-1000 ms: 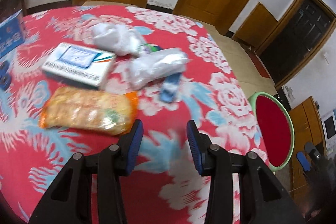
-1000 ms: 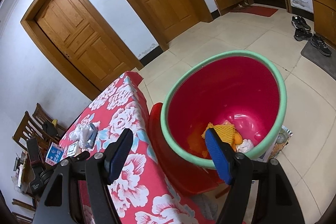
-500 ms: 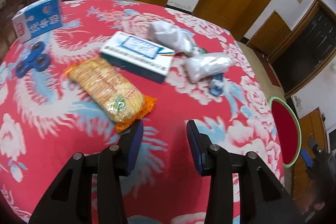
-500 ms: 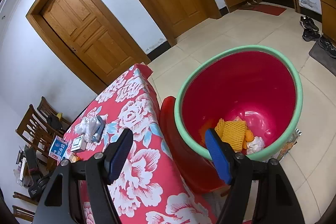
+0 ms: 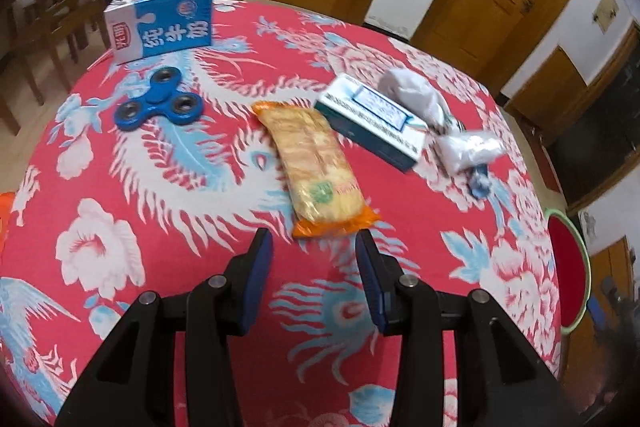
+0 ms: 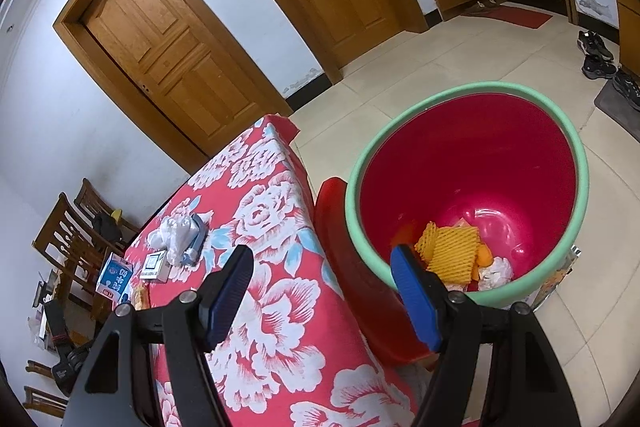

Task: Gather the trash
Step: 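Grasp the clear cracker snack bag with the left gripper, then grasp the clear plastic bag with the right gripper while the left holds the snack bag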

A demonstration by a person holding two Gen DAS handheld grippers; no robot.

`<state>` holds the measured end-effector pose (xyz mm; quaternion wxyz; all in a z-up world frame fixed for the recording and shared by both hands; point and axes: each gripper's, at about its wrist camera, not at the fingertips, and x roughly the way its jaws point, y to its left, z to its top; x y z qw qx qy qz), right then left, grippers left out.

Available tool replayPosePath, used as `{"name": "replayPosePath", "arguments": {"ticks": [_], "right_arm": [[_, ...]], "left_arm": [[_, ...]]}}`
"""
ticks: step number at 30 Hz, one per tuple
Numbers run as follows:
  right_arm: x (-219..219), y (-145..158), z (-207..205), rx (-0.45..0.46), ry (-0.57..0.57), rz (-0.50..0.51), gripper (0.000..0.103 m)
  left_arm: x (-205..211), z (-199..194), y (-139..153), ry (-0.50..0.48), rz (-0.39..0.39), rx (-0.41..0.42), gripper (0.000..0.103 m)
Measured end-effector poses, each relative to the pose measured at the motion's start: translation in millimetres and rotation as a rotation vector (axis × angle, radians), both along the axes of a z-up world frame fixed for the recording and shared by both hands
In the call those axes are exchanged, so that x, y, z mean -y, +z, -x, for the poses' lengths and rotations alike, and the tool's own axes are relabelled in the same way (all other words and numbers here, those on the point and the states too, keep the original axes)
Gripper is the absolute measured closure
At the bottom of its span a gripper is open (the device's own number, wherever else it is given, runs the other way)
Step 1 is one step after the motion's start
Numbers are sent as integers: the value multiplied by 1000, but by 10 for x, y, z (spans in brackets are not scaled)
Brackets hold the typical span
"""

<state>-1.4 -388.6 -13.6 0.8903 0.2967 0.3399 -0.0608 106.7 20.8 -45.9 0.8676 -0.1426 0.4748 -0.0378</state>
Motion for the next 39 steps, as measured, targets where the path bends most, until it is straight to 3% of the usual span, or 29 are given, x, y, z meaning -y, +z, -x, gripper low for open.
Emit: {"name": "replayPosePath", "arguments": {"ticks": [16,24,26,32,39], "right_arm": [[-222,38,-119,-31,44,32,29],[-454,41,-302,-62,90,62,29],[-521,44,-354,-67,103,69,29],[-749,50,-544,-84,143,86,29],[-991,35,-779,-103,185,100,29]], "left_arm": [[87,-491,-40,13,-11,9,60],[107,-535,-61,-31,-35,45,60],[99,-539,-67,-35,-45,49,65],[10,-541,-60,-69,-5,51,66],[-104,-550,111,-90,10,111,66]]}}
